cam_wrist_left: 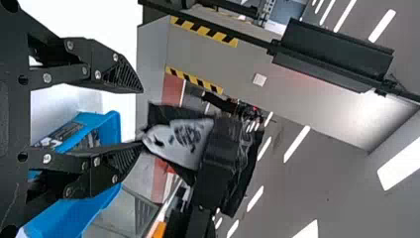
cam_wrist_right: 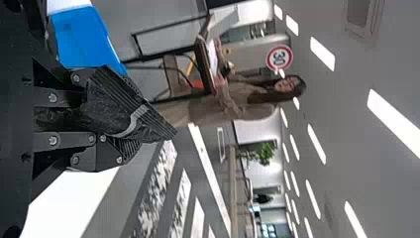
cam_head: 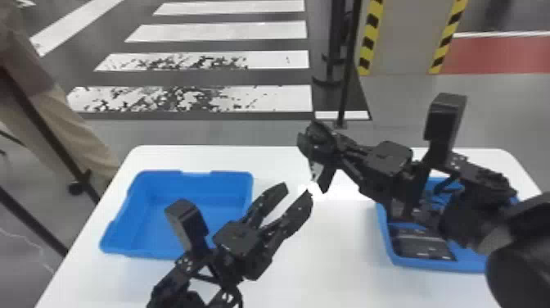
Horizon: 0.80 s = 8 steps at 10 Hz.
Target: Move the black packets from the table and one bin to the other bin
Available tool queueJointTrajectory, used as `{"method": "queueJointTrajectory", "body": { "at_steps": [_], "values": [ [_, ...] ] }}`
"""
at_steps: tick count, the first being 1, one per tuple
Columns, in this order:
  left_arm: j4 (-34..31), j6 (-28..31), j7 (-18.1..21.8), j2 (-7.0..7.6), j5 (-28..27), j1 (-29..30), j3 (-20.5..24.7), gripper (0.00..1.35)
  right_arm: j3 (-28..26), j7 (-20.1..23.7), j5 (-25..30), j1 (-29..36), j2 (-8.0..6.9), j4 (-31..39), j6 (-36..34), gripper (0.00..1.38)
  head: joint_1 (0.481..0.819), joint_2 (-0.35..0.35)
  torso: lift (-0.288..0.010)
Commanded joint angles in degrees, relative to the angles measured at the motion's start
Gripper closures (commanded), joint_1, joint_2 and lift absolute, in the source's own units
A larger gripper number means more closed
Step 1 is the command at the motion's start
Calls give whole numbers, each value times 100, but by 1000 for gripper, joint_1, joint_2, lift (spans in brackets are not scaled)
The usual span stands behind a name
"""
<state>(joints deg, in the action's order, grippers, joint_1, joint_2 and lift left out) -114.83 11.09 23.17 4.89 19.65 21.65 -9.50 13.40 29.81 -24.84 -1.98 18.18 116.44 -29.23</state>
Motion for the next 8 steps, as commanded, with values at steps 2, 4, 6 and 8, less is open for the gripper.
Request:
{"method": "queueJointTrajectory", "body": {
  "at_steps": [2,4,6,8],
  "values": [
    [72,-224,-14,-67,-45,99,196,108,-1306,-28,690,353,-51,-92,125,1170,695,-8,-110],
    [72,-350,-40,-111,-45,183,321,108,-2208,-37,1090,704,-131,-556,125,1170,695,-90,-110],
    [72,-364,-40,-111,-91,183,321,108,-2471,-37,1352,859,-139,-781,55,1168,695,-195,-110],
    [72,-378,-58,-111,-137,183,344,108,-2597,-10,1341,1056,-148,-964,308,872,695,-230,-110]
  ]
}}
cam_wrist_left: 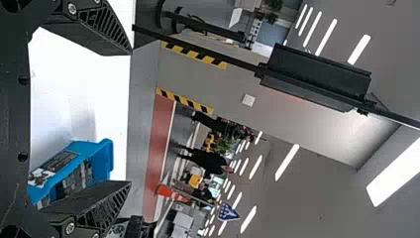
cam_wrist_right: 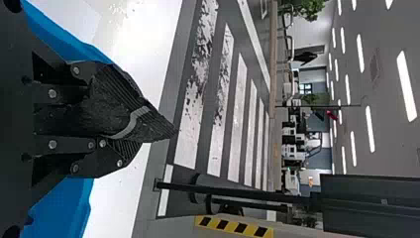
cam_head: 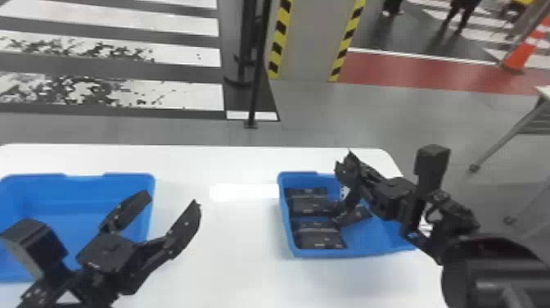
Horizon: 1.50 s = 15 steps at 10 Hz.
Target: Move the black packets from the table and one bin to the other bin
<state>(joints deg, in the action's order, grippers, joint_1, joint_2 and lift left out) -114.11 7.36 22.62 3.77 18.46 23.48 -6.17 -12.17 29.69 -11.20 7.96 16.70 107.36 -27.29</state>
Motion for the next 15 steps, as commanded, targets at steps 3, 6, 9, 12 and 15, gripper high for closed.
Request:
{"method": "queueJointTrajectory", "body": {
  "at_steps": [3,6,9,12,15],
  "values": [
    [0,-483,-135,-78,-167,141,183,107,-394,-315,-400,1524,-440,1322,1787,88,695,-237,-110],
    [-14,-1271,-776,-166,-430,563,366,107,-360,-746,-606,2607,-739,2039,2434,329,695,-200,-110],
    [-28,-2452,-2130,-392,-1366,1252,754,108,-360,-922,-537,2874,-809,1899,2448,329,695,-118,-110],
    [-28,-3296,-2464,-392,-1961,1350,880,107,-348,-922,-400,2916,-826,1955,2335,335,695,-46,-110],
    [-28,-3268,-2464,-392,-1858,1336,788,107,-337,-939,-423,2916,-844,1983,2321,335,695,-48,-110]
  ]
}}
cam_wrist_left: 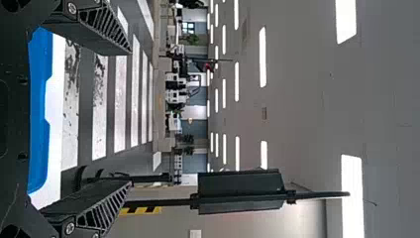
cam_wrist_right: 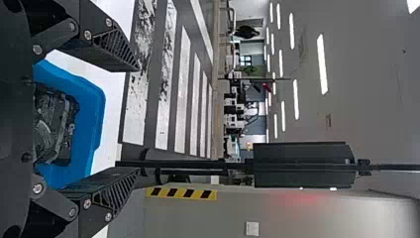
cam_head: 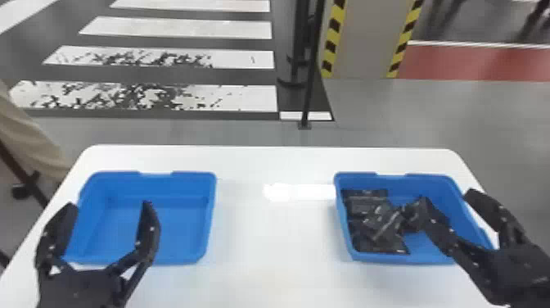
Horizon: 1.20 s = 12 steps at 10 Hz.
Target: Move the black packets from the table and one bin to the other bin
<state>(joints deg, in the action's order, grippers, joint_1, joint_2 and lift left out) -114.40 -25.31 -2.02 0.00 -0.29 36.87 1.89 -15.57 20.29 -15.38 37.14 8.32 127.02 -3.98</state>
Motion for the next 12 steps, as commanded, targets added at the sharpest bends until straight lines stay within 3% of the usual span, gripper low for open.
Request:
{"method": "queueJointTrajectory", "body": {
  "at_steps": [1,12],
  "values": [
    [0,13,0,-15,17,-3,-52,107,-8,-34,-4,26,-15,73,-9,337,695,-53,-110],
    [0,-29,0,-15,166,25,-75,107,-8,-51,7,97,-15,186,117,337,695,-56,-110]
  ]
}}
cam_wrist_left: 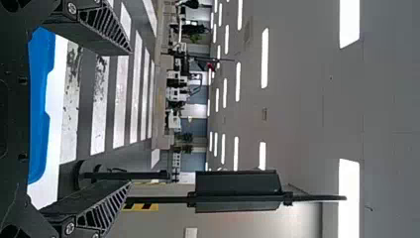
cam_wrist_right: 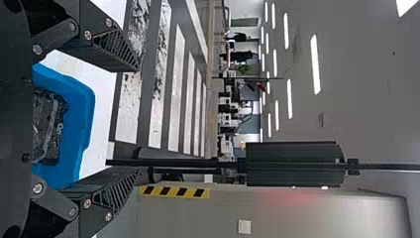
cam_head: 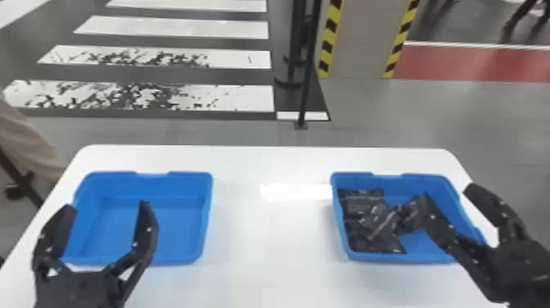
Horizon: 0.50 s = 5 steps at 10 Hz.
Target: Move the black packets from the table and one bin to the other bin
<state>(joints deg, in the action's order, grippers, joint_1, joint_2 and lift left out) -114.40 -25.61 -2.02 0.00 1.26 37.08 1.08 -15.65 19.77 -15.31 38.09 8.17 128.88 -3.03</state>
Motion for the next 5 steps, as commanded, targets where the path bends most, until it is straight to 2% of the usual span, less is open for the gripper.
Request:
{"method": "queueJointTrajectory", "body": {
  "at_steps": [1,5],
  "values": [
    [0,-12,0,-15,23,-10,-5,107,0,0,0,2,0,0,64,337,695,-56,-110],
    [0,-12,9,0,103,-24,-51,108,23,0,34,-12,0,-14,162,337,695,-54,-110]
  ]
}}
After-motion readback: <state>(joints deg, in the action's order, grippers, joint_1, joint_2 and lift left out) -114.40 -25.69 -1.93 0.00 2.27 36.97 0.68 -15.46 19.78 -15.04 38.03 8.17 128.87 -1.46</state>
